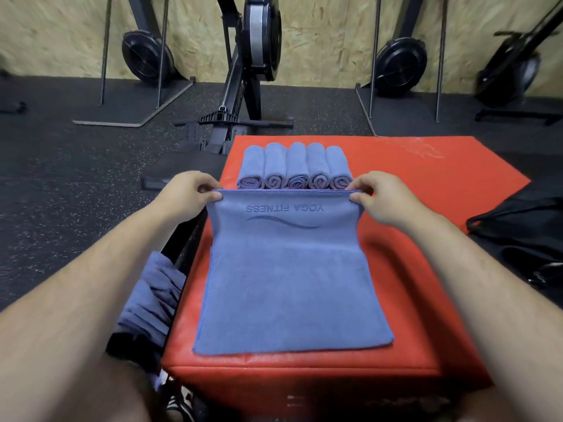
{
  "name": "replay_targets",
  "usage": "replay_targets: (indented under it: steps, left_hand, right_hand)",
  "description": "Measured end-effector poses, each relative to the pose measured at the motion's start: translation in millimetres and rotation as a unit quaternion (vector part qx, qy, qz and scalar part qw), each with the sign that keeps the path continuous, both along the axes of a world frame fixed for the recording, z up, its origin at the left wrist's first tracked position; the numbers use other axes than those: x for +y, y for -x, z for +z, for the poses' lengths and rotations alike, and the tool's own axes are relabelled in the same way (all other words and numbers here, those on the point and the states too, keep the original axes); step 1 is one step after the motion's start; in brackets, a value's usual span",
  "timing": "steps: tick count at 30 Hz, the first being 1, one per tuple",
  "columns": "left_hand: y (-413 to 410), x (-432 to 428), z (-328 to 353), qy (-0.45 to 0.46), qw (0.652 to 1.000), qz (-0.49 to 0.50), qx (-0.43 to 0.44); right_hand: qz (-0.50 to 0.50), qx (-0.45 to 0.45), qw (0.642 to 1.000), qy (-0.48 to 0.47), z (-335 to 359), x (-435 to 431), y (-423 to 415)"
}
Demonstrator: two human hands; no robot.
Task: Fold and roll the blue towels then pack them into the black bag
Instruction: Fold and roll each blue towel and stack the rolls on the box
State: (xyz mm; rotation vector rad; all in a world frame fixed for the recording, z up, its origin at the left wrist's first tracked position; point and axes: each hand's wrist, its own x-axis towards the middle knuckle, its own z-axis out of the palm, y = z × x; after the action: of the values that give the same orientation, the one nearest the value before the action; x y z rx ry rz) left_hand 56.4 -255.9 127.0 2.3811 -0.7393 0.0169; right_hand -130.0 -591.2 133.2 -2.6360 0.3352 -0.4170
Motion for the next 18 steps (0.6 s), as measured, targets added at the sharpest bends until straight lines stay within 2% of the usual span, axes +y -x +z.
replay_targets:
  steps: [5,9,18]
  left_hand:
    - [47,30,40,0.031,0.994,-0.050,0.093]
    - [80,54,63,0.046,0.980,-0.083,0.173]
    - [86,37,127,0.130,0.982,-0.039,0.135]
  right_hand:
    - [0.048,0.098,0.992,-0.061,35,12,47]
    - [0.077,0.125,0.984,-0.104,60,19,84]
    - [0.027,0.036,0.984,-0.172,123,27,86]
